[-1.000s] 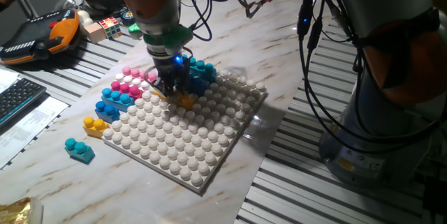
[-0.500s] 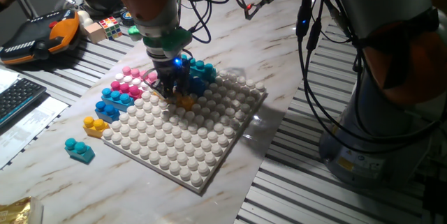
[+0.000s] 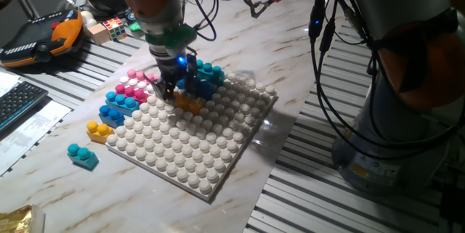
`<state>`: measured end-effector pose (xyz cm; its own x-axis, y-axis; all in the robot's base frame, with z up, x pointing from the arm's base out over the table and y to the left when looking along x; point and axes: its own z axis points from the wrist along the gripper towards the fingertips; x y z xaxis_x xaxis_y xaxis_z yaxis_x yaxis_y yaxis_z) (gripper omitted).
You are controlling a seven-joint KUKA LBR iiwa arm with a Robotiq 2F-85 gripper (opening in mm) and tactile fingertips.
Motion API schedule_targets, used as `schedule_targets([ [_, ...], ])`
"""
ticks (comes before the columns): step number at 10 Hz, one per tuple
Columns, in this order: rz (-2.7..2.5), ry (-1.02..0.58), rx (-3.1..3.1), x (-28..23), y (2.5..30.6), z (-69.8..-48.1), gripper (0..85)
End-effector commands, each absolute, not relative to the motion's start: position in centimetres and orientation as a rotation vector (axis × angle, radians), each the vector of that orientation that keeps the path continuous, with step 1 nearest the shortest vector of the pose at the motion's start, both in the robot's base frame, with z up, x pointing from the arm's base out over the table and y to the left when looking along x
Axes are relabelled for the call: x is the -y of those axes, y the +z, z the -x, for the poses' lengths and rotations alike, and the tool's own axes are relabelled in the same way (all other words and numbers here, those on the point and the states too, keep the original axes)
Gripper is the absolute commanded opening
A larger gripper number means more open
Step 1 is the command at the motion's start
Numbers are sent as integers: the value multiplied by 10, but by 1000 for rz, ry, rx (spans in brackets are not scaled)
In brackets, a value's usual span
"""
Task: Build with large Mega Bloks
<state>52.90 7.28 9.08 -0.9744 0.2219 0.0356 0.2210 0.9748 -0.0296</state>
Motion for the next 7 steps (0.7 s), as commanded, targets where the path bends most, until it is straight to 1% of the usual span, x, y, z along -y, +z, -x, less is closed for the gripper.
schedule_targets([
  [1, 349, 52, 3084, -71, 103, -532, 577],
  [2, 342, 67, 3078, -67, 116, -536, 490],
  [3, 331, 63, 3059, -58, 132, -541, 373],
  [5, 207, 43, 3058, -32, 161, -554, 33],
  [6, 186, 43, 3055, -22, 170, -554, 7],
  [7, 192, 59, 3066, -20, 174, -550, 7],
])
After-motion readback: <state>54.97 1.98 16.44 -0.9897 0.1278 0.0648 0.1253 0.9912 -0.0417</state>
